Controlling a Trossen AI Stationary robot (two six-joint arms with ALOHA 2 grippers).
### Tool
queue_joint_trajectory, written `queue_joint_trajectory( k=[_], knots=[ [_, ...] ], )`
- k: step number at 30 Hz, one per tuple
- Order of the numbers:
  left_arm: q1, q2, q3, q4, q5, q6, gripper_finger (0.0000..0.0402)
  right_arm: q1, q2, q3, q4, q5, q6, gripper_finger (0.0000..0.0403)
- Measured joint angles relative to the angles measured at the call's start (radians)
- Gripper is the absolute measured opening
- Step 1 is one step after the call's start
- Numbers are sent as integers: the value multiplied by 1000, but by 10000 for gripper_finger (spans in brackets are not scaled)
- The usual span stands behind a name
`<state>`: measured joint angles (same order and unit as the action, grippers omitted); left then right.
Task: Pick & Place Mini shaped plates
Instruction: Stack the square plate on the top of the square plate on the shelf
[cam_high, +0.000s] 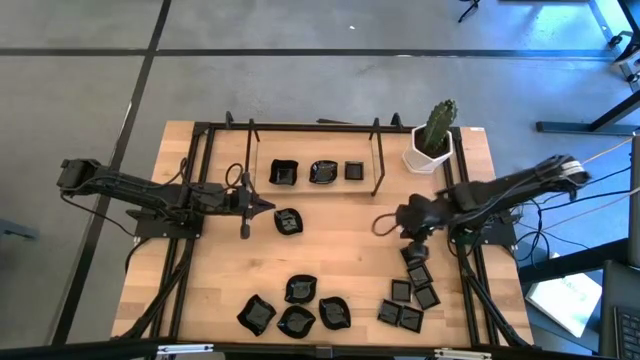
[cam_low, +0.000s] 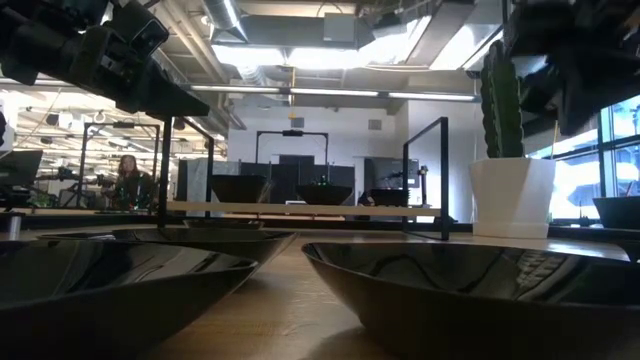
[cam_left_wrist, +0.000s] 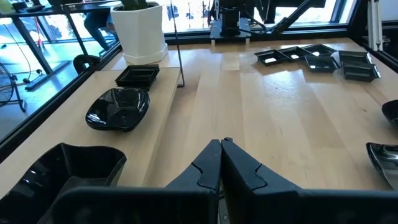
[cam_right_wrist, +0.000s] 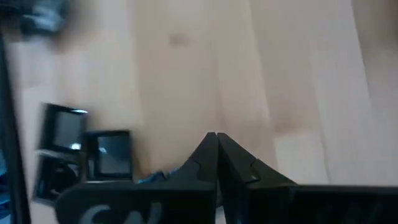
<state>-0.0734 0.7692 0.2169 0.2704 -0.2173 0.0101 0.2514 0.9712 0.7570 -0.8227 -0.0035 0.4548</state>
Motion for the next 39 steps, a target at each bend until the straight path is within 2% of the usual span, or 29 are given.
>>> queue_joint_trajectory(
  k=[2, 5, 8, 13, 17, 22, 24, 30, 34, 39],
  knots=[
    [0, 0, 0, 0, 0, 0, 7, 8, 86, 44, -74, 18, 107, 3],
    [0, 0, 0, 0, 1, 0, 8, 9, 220, 106, -165, -33, 189, 3],
    [0, 0, 0, -1, 2, -14, 6, 9, 344, 170, -222, -80, 154, 10],
    [0, 0, 0, -18, 2, -24, 4, 11, 475, 268, -282, 7, 115, 14],
    [0, 0, 0, -21, 2, -24, 8, 14, 517, 302, -226, 5, 123, 15],
    [0, 0, 0, -21, 2, -24, 7, 13, 540, 312, -218, -78, 198, 16],
    [0, 0, 0, -21, 2, -24, 5, 18, 543, 311, -217, -82, 221, 16],
    [0, 0, 0, -21, 2, -24, 4, 59, 546, 272, -209, 34, 407, 26],
    [0, 0, 0, -21, 2, -12, 5, 93, 546, 226, -196, 0, 488, 63],
    [0, 0, 0, -21, 3, 31, 5, 142, 546, 191, -145, -39, 628, 139]
  ],
)
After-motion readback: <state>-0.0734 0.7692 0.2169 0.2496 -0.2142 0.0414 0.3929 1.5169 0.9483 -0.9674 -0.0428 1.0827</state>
